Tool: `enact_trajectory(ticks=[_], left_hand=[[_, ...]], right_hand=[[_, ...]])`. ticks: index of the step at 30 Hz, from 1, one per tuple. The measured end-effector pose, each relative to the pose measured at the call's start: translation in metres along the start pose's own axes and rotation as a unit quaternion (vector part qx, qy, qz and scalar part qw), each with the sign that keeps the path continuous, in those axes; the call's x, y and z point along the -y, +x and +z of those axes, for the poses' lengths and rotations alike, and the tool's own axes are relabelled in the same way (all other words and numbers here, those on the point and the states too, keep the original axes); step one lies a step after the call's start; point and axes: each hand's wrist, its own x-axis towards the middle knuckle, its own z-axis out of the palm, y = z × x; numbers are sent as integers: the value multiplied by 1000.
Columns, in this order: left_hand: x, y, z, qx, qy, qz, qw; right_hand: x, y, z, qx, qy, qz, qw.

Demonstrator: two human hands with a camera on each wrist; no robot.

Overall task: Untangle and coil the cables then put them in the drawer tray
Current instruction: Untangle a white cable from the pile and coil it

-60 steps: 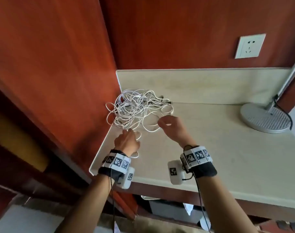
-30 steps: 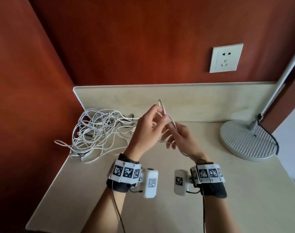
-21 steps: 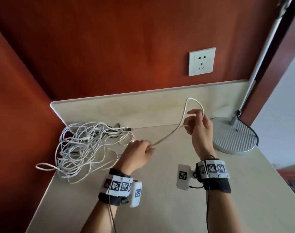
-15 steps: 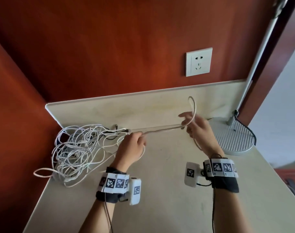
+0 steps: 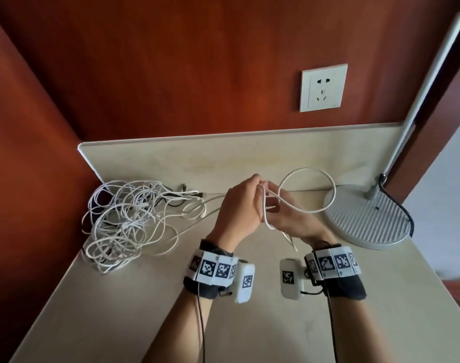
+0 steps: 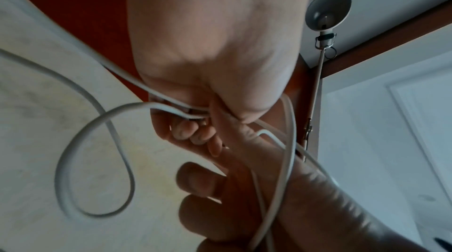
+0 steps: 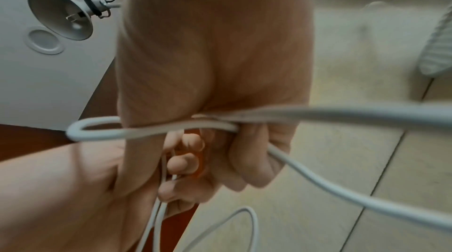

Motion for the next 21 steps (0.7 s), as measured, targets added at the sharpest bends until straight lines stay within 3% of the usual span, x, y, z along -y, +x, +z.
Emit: enact_trajectory(ticks=[5, 9, 12, 16, 18, 21], left_hand=[[13, 9, 2, 33, -110, -99, 988], [39, 15, -1, 64, -85, -163, 981], [63, 14, -10, 69, -20, -208, 976], [88, 3, -18, 76, 66, -230, 968], [92, -2, -15, 75, 100, -227, 966], [91, -4, -4, 71, 129, -213, 966]], right_hand=[[-12, 4, 1, -14, 26, 19, 999], [-30, 6, -13, -24, 72, 61, 995], [-48, 6, -42, -147, 114, 96, 978], [-64, -2, -76, -320, 162, 164, 919], [-69, -6, -85, -334, 135, 189, 914], [-63, -9, -85, -248, -69, 245, 935]])
